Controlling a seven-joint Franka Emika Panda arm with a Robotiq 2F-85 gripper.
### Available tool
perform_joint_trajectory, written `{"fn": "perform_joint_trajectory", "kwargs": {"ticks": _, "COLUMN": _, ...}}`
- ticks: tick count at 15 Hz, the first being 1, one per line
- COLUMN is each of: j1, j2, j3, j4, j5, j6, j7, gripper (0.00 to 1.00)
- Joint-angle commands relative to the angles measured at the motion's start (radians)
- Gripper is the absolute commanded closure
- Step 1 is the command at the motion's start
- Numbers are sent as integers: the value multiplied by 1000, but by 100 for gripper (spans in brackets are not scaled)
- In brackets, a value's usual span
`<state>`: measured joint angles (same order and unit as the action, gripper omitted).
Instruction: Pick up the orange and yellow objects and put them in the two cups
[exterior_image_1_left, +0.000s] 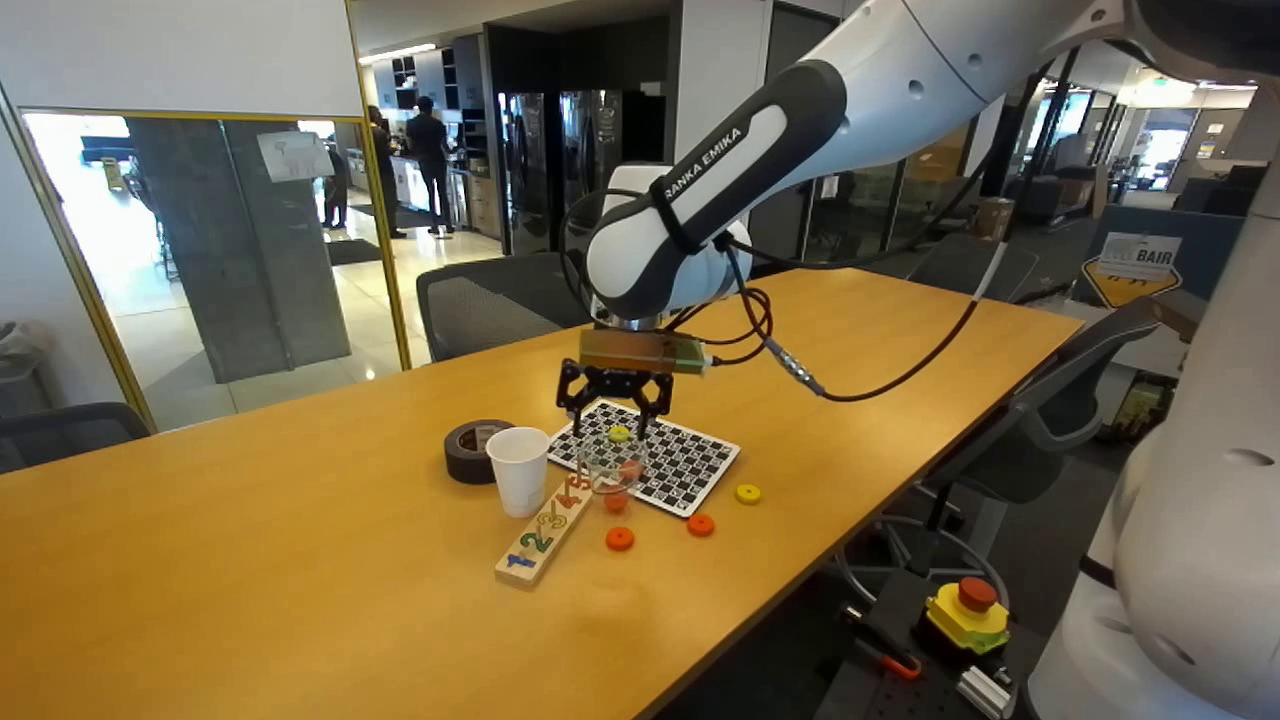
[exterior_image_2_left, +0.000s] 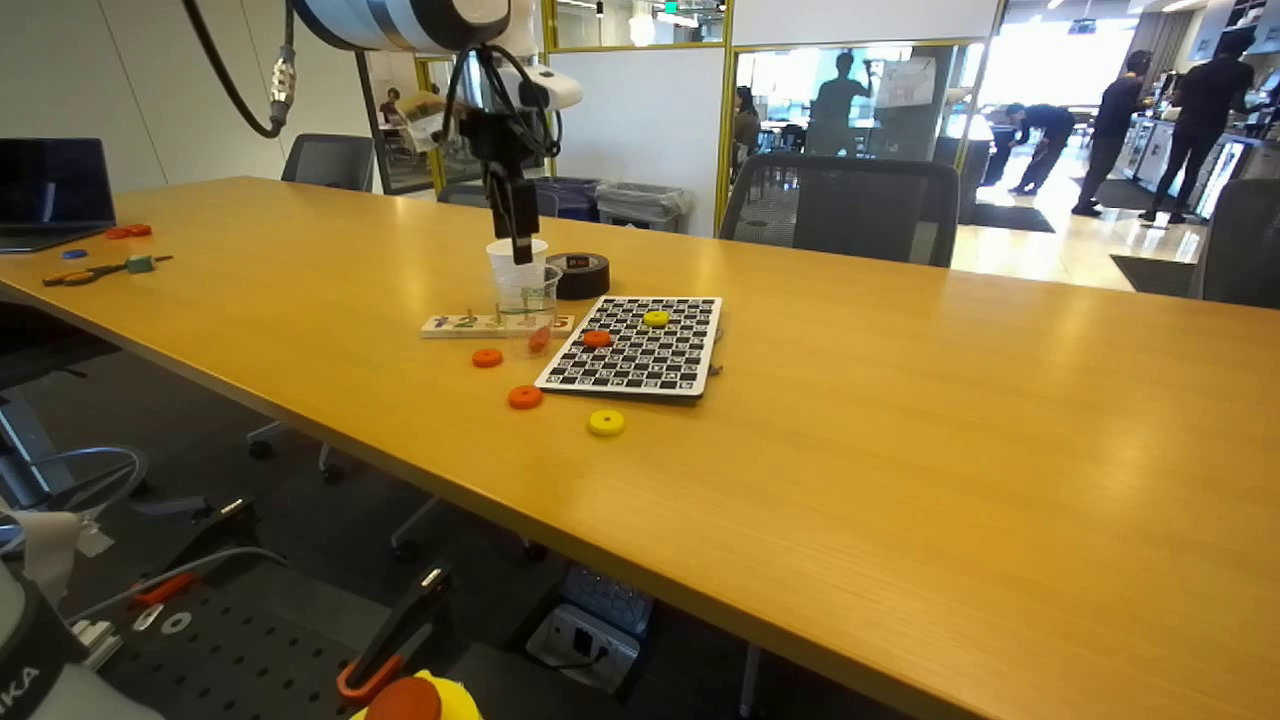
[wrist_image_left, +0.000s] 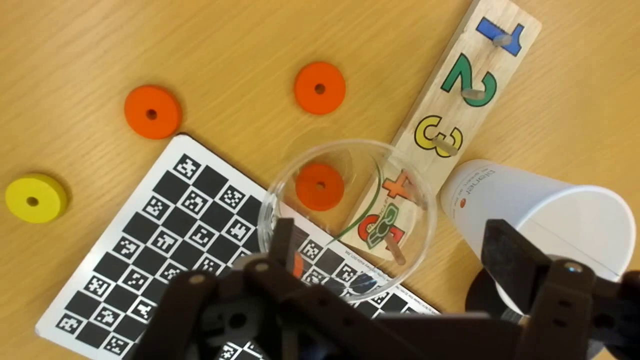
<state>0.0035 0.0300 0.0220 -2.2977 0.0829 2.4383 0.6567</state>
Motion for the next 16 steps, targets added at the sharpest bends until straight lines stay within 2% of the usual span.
{"fn": "perform_joint_trajectory", "kwargs": {"ticks": 1, "j1": 36, "j2": -126, "j3": 22, "j4": -73, "j5": -37, "j6": -59, "j7": 61, "gripper": 0}}
{"fn": "perform_joint_trajectory", "kwargs": {"ticks": 5, "j1": 72, "j2": -205, "j3": 83, "j4": -133, "j5": -17, "j6": -166, "j7": 52, "gripper": 0}}
{"fn": "perform_joint_trajectory", "kwargs": {"ticks": 7, "j1": 88, "j2": -201, "j3": 107, "j4": -161, "j5": 12, "j6": -158, "j7": 31, "gripper": 0}}
{"fn": "perform_joint_trajectory", "kwargs": {"ticks": 11, "j1": 81, "j2": -120, "j3": 129, "j4": -191, "j5": -15, "j6": -32, "j7": 82, "gripper": 0}}
{"fn": "perform_joint_trajectory", "kwargs": {"ticks": 16, "j1": 72, "j2": 18, "j3": 102, "j4": -197, "j5": -94, "j6": 147, "j7": 192, "gripper": 0}}
